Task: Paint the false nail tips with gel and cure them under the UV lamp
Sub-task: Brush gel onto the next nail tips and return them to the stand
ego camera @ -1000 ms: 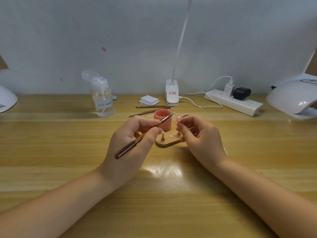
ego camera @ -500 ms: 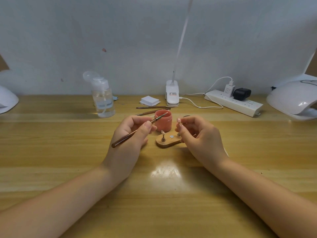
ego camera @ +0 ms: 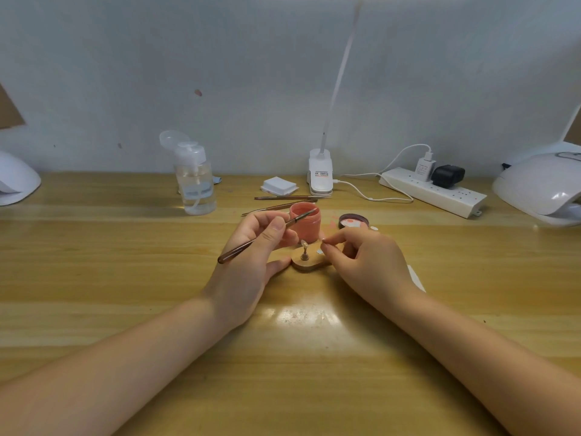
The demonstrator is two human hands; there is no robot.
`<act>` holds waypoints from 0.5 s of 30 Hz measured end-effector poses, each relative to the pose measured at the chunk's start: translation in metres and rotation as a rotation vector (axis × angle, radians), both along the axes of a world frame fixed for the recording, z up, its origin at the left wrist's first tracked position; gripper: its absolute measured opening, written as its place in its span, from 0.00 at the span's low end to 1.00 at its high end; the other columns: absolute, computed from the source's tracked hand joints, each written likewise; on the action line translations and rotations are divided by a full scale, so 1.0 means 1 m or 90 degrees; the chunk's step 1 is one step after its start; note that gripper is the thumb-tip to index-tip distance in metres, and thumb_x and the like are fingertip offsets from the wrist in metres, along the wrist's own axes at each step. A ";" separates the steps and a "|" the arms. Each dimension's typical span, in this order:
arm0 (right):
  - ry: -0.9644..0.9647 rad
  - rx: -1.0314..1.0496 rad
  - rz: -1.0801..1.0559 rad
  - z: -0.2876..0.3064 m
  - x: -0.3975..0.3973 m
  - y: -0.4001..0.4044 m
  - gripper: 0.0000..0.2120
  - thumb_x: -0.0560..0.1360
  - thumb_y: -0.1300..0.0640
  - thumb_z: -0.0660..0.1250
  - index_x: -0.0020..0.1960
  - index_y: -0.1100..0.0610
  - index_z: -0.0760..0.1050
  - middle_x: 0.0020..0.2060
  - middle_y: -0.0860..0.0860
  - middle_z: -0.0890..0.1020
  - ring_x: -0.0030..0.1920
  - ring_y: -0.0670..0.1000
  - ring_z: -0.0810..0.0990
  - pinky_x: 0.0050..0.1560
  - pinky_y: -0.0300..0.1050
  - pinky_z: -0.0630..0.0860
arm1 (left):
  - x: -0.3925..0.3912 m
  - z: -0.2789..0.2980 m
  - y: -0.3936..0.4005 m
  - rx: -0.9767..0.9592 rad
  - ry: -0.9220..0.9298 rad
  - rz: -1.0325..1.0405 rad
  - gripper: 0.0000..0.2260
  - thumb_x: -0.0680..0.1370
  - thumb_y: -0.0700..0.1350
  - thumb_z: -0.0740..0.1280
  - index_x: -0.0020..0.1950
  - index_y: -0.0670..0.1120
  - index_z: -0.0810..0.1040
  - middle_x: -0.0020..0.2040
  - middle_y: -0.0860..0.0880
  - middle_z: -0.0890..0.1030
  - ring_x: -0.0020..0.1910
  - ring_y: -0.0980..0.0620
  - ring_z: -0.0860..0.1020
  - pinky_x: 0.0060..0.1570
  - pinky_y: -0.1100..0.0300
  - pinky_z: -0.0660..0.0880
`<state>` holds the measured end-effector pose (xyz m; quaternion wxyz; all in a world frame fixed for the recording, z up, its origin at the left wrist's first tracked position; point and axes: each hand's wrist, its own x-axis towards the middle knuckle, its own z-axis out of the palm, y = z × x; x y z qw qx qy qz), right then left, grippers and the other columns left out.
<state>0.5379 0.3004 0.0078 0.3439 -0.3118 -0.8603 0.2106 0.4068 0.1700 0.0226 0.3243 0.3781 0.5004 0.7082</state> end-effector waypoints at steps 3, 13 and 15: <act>-0.054 0.024 -0.036 0.000 -0.002 0.002 0.07 0.76 0.49 0.68 0.51 0.46 0.83 0.34 0.44 0.79 0.41 0.49 0.77 0.40 0.44 0.71 | 0.000 0.000 0.000 0.000 0.002 -0.006 0.13 0.72 0.53 0.66 0.53 0.50 0.77 0.42 0.52 0.82 0.49 0.55 0.80 0.63 0.40 0.72; -0.104 0.053 -0.038 0.001 -0.001 0.000 0.11 0.76 0.47 0.67 0.54 0.48 0.83 0.35 0.45 0.79 0.44 0.51 0.79 0.39 0.42 0.70 | -0.001 -0.002 0.000 0.007 0.010 -0.007 0.13 0.72 0.52 0.67 0.54 0.50 0.77 0.43 0.52 0.82 0.51 0.54 0.80 0.63 0.39 0.72; -0.092 0.040 -0.049 0.001 -0.001 0.002 0.10 0.75 0.47 0.68 0.52 0.49 0.84 0.32 0.44 0.77 0.42 0.50 0.79 0.39 0.42 0.69 | -0.001 -0.003 -0.001 0.006 0.016 -0.005 0.13 0.72 0.52 0.67 0.54 0.50 0.77 0.43 0.51 0.82 0.51 0.54 0.80 0.63 0.39 0.72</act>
